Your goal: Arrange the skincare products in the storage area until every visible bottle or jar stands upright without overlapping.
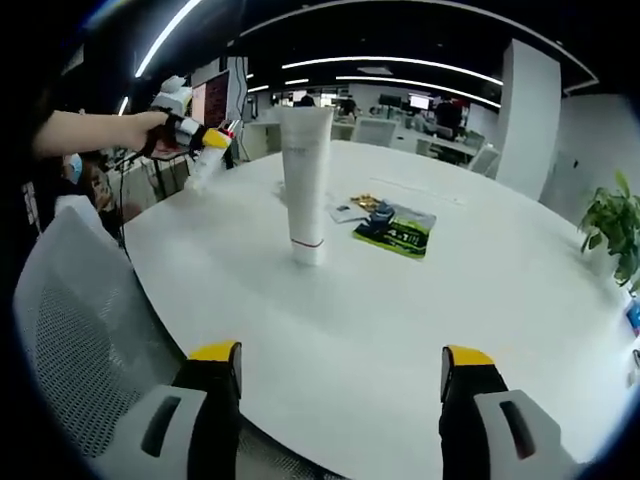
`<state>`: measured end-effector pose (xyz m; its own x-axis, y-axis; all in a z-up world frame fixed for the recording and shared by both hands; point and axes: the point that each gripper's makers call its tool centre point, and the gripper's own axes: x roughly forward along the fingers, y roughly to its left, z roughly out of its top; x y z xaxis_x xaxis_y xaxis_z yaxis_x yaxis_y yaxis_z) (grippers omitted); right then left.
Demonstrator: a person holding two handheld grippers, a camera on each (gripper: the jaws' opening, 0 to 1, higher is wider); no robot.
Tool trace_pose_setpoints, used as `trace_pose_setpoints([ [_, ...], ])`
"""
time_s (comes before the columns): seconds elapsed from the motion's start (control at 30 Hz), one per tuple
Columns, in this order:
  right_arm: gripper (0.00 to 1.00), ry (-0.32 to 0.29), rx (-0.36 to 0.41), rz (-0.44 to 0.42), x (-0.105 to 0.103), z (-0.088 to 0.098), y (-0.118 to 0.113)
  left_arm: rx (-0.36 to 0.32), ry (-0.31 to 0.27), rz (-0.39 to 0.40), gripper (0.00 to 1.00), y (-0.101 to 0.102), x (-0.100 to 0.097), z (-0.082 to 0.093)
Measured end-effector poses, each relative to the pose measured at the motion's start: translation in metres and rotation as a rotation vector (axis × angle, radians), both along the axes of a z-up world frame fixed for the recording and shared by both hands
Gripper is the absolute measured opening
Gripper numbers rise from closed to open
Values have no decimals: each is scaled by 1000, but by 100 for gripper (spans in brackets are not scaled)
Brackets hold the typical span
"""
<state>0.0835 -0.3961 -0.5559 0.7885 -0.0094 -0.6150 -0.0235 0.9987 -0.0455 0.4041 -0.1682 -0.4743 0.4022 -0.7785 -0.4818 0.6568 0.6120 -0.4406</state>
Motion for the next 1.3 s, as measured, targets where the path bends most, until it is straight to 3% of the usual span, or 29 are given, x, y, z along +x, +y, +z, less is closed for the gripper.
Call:
trace_pose_setpoints([
  [0.1,87,0,-3,-2,0,-4,-3,-79,-15,8,23,9,5,22],
  [0.27,87,1,-17,4,0,-3,-3,-163,-80,-2,23,3,-30,68],
  [0.37,87,-10,-19,2,1,0,-4,-216,-120,-28,23,-1,-39,92],
  [0.43,87,-87,18,-20,7,11,-4,-239,-162,-37,23,-6,-54,112],
  [0.5,87,-93,25,-33,5,18,-4,-254,-210,-65,23,-5,-52,123],
  [0.57,86,-82,10,-30,5,17,-5,-261,-247,-88,23,-10,-60,136],
  [0.6,86,-77,-38,-15,5,20,-6,-274,-267,-89,23,-11,-62,149],
  [0.77,86,-121,-117,-15,9,46,-13,-352,-349,-149,23,-23,-91,199],
  [0.83,85,-183,-85,-46,15,64,-15,-361,-385,-163,23,-26,-97,211],
  [0.87,85,-243,-72,-56,20,85,-11,-368,-395,-175,23,-29,-104,219],
  [0.9,84,-276,-75,-43,24,108,-1,-378,-408,-179,23,-31,-109,225],
  [1.03,84,-416,-55,37,48,168,39,-410,-453,-209,23,-40,-130,247],
  [1.1,84,-467,-41,62,55,185,54,-391,-506,-215,24,-46,-138,253],
  [1.2,77,-567,-2,119,68,219,91,-377,-535,-193,24,-52,-146,256],
  [1.3,71,-603,38,194,75,236,125,-359,-554,-181,24,-55,-151,255],
])
